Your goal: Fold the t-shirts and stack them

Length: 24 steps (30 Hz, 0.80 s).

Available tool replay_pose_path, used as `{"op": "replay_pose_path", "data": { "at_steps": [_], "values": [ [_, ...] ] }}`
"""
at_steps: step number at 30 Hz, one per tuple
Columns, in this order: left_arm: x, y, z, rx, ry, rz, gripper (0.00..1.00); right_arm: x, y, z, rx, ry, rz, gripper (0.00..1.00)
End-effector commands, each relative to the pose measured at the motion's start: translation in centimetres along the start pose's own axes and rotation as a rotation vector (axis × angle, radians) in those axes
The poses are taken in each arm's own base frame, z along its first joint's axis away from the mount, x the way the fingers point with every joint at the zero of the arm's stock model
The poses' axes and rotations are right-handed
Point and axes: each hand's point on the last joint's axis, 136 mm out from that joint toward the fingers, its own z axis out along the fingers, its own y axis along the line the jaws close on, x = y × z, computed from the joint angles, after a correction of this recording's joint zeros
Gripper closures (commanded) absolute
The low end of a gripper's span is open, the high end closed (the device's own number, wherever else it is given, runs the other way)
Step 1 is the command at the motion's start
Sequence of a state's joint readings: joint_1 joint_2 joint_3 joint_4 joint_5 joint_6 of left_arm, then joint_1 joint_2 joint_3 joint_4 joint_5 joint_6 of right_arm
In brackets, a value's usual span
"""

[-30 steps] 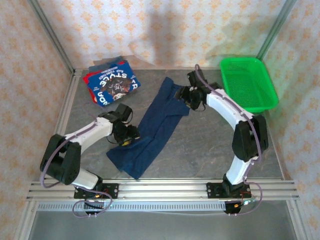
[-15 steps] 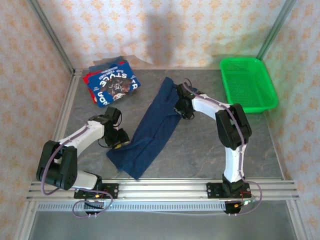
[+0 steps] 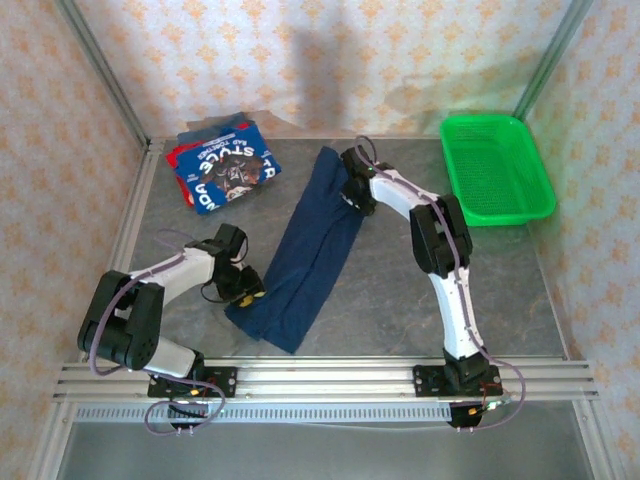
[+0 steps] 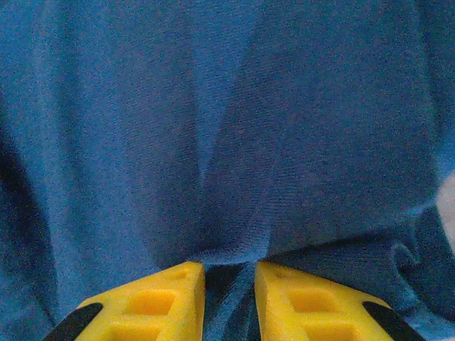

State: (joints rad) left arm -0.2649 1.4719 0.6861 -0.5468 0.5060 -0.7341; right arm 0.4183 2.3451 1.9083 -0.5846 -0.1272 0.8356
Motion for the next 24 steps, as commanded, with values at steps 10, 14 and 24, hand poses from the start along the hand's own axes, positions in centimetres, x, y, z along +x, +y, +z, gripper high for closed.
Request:
{"op": "replay_pose_path", "data": {
  "at_steps": [10, 14, 24],
  "values": [
    [4.7, -4.1, 2.6, -0.028, 0.099, -0.017, 0.59, -5.6, 3.2, 3.9, -0.095, 0.038, -0.012, 0.69],
    [5.5, -3.8, 1.3, 0.002, 0.067, -0.052, 0.51, -4.3, 3.8, 1.7, -0.143, 0.092, -0.035, 0.57],
    [5.3, -3.8, -4.8, 0.136, -0.108, 0.007, 0.29, 3.3, 1.5, -13.8, -0.342, 0.198, -0.195, 0.39]
  ]
}}
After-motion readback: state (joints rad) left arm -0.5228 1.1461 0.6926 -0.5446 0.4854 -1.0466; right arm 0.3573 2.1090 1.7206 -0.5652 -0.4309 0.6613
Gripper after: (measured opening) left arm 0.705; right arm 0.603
